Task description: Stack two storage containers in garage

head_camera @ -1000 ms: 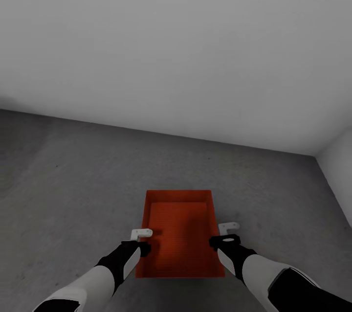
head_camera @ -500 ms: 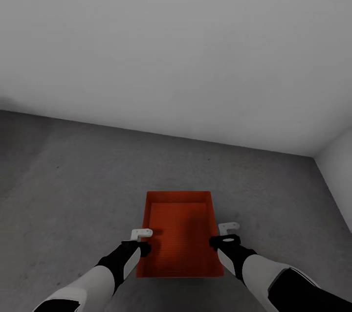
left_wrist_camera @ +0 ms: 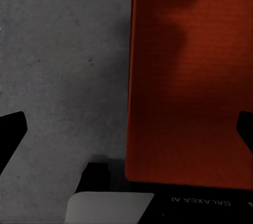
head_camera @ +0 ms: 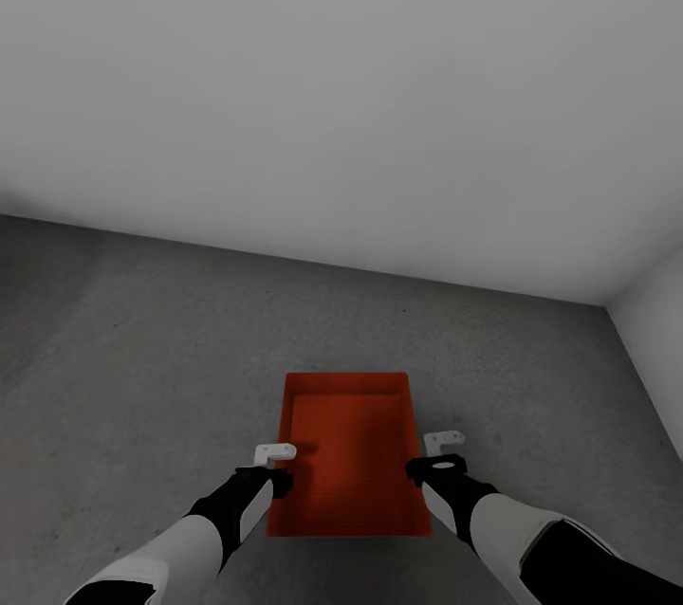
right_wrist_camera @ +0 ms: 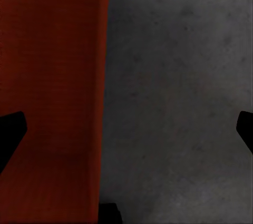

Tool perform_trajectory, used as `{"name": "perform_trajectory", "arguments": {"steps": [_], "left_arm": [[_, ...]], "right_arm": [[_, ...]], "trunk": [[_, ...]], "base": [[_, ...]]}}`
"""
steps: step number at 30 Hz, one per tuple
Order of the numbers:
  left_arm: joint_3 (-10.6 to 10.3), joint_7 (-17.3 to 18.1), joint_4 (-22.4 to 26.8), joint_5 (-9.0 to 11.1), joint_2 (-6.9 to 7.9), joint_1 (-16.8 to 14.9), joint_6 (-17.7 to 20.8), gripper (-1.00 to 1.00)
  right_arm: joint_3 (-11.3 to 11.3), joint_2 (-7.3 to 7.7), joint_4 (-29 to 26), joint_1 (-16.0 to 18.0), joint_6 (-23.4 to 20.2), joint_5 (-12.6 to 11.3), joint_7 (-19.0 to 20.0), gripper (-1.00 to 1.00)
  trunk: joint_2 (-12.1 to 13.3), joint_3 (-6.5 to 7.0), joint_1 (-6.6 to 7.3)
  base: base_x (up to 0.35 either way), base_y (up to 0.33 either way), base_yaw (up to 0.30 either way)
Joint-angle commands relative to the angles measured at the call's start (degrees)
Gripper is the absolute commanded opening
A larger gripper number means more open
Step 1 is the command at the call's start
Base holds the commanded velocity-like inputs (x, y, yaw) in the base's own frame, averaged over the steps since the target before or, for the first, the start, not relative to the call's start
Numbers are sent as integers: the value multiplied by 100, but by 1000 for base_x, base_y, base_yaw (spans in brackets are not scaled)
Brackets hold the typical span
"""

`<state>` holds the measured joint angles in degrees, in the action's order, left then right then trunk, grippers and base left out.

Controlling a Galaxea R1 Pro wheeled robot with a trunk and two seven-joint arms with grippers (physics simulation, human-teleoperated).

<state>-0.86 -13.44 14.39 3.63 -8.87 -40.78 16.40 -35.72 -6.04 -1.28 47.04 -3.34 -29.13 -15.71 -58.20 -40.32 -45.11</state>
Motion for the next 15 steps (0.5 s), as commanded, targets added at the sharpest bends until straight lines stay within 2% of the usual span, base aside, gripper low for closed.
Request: {"name": "perform_trajectory", "arguments": {"steps": [1,15], "left_arm": [[-11,-27,12,37,1,0,30,100],[-11,-27,12,38,3,0,31,100]], "right_arm": [[-49,-1,-11,1,-35,-39,-28,100],[-49,-1,-11,4,-36,-38,-26,100]], "trunk": [[39,15,22],[600,266,330]], "base": [[0,0,0],[0,0,0]]}}
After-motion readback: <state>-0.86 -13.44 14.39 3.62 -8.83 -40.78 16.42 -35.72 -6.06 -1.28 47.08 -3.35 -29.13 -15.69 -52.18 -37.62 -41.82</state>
